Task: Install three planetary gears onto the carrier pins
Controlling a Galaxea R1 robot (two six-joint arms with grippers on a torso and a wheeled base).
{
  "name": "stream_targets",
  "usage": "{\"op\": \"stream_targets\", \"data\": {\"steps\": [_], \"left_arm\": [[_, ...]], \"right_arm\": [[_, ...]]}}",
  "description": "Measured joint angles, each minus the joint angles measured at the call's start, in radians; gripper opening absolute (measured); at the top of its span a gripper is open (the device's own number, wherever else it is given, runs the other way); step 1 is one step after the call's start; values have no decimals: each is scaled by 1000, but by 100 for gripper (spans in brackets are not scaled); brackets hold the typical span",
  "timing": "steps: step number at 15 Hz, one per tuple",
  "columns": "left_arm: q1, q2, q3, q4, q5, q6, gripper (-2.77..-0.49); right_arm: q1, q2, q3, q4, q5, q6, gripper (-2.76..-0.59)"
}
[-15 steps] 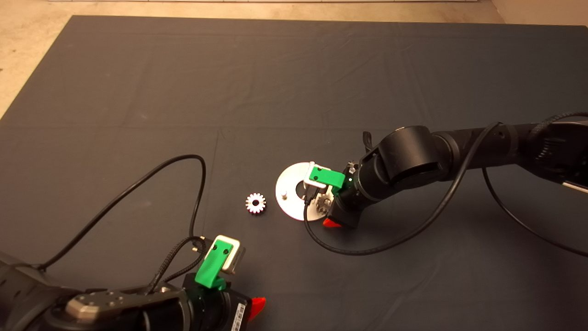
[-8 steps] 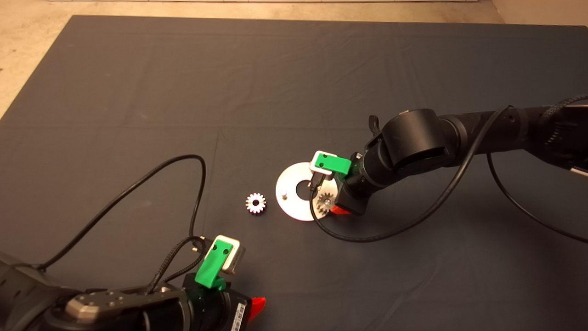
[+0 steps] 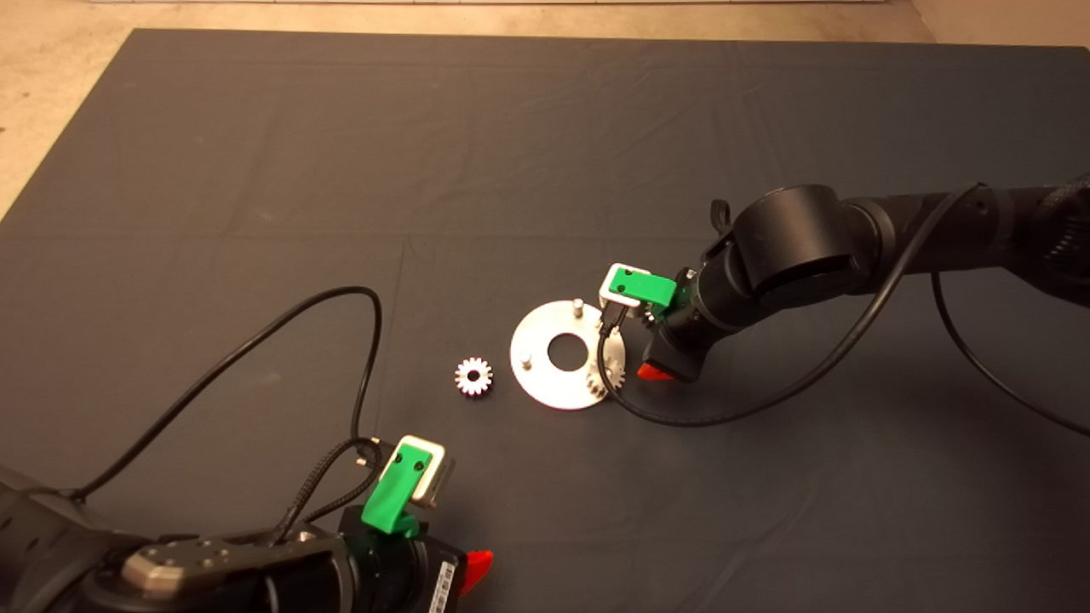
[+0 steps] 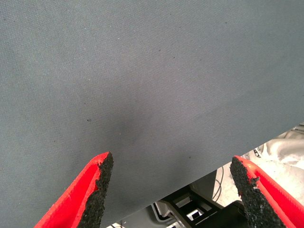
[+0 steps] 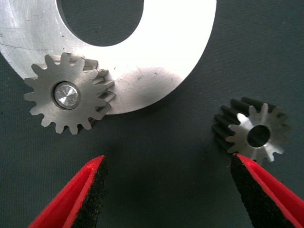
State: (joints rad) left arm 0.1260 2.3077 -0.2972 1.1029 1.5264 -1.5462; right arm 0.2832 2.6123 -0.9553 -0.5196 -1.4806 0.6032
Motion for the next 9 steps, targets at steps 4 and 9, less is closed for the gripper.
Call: {"op": "stream_targets", "data": {"steps": [4, 9], "left_arm": [[0, 0, 0, 0, 0, 0, -151], [0, 8, 0, 0, 0, 0, -151]], "right_arm": [[3, -32, -1, 0, 5, 3, -147], [43, -43, -36, 0, 15, 3, -147]]}}
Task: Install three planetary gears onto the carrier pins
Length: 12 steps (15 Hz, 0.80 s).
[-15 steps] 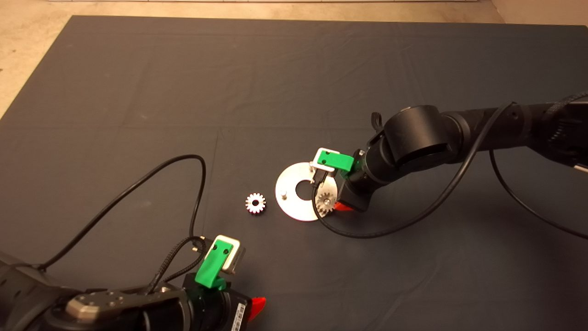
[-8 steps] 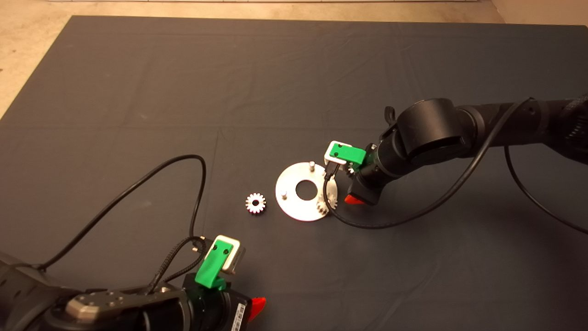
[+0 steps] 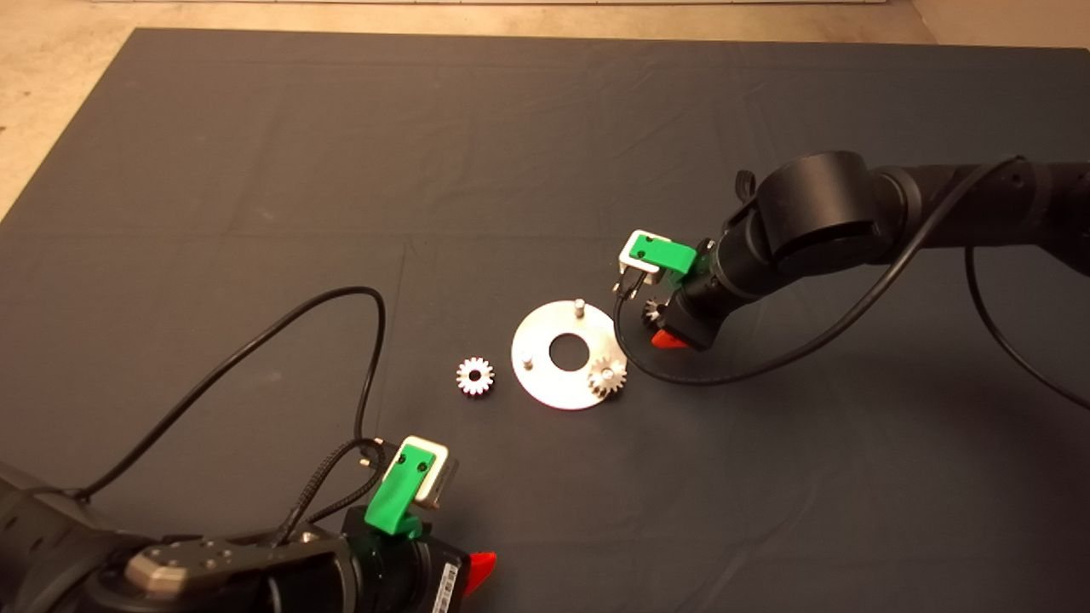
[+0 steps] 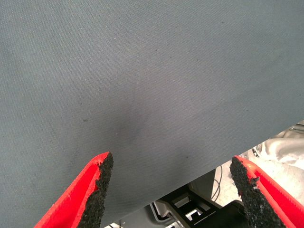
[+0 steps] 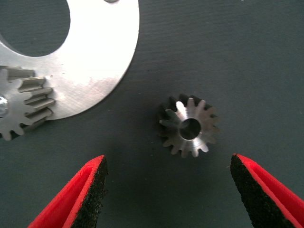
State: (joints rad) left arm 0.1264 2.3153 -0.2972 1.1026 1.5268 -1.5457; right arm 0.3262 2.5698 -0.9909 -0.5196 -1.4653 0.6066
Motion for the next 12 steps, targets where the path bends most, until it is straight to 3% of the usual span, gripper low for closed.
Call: {"op": "stream_targets", "data": {"steps": [2, 3, 5, 6, 9, 10, 12], "left_arm": [[0, 1, 0, 0, 0, 0, -151], [0, 3, 0, 0, 0, 0, -151], [0, 3, 0, -2, 0, 0, -151], [-5, 3, 0, -16, 0, 0, -151], [-51, 5, 0, -72, 0, -2, -151], [-60, 5, 0, -88, 0, -2, -151], [-61, 4, 0, -116, 0, -2, -151]], "right_arm": [[-2, -5, -6, 1, 4, 0, -147], [-2, -5, -15, 0, 16, 0, -147], [-2, -4, -52, 1, 68, 0, -147], [-2, -6, -75, 0, 75, 0, -147], [-2, -29, -86, 0, 75, 0, -147], [-2, -43, -82, 1, 79, 0, -147], [-2, -72, -81, 1, 74, 0, -147]]}}
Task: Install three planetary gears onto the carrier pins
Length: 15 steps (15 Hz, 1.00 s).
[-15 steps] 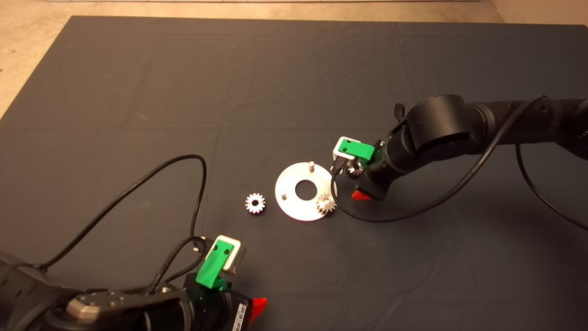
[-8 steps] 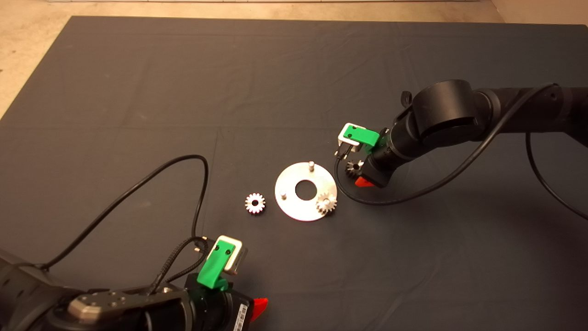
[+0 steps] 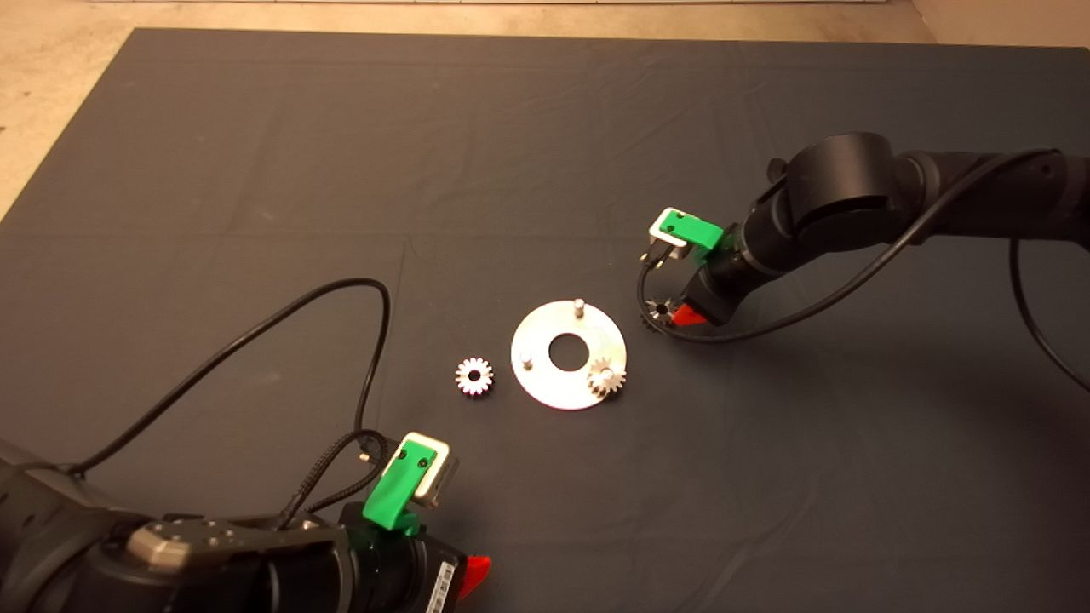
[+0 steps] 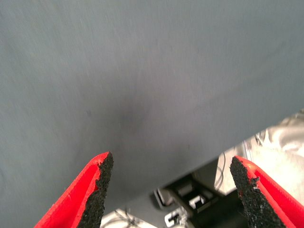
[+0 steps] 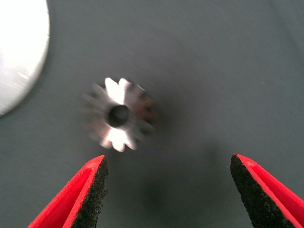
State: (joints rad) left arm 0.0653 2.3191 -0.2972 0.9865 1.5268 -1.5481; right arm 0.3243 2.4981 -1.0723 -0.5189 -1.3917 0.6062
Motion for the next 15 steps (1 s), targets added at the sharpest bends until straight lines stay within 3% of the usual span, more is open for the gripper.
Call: {"op": "stream_targets", "data": {"steps": [4, 10, 11, 15], "left_arm": [[-8, 2, 0, -18, 0, -8, -151], [-8, 2, 0, -19, 0, -9, -151], [-8, 2, 0, -19, 0, -9, -151], [-8, 2, 0, -19, 0, -10, -151]], "right_arm": [[0, 4, 0, 0, 5, 1, -147], [-1, 29, 0, 1, 14, 21, -147], [-1, 29, 0, 1, 30, 24, -147], [-13, 29, 0, 1, 58, 32, -147]]}}
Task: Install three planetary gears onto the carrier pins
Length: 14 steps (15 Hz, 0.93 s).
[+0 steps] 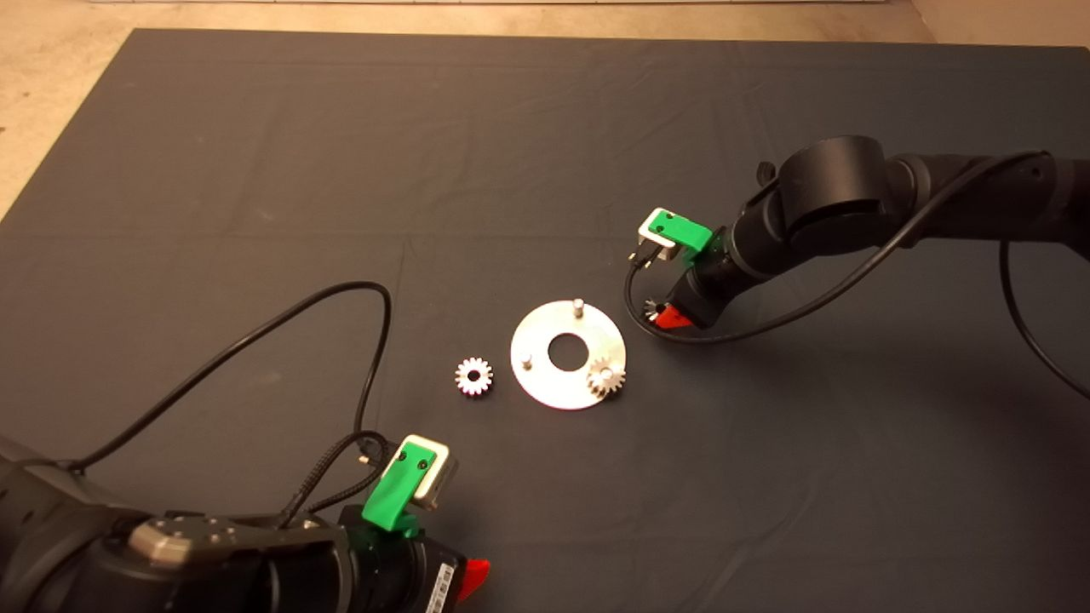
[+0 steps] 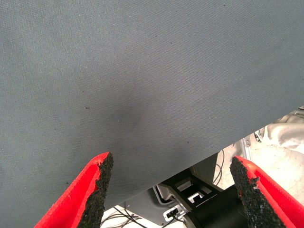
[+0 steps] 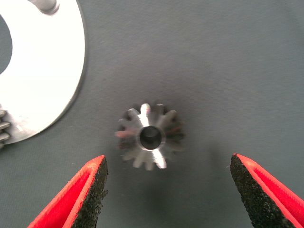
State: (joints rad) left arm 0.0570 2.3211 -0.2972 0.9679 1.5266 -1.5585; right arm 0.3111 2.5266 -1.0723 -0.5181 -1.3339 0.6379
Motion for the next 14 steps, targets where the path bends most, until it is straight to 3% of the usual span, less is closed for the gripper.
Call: {"op": "stream_targets", "data": {"steps": [2, 6, 11, 14], "left_arm": [[0, 0, 0, 0, 0, 0, -151], [0, 0, 0, 0, 0, -1, -151], [-8, 0, 0, -1, 0, -2, -151], [-14, 0, 0, -2, 0, -4, -151]], "right_arm": [[-15, 0, 0, 0, 17, 3, -147], [-42, 0, 0, 0, 27, 3, -147], [-44, 0, -3, 0, 33, -2, -147], [-44, 0, -9, 0, 62, -5, -147]]}}
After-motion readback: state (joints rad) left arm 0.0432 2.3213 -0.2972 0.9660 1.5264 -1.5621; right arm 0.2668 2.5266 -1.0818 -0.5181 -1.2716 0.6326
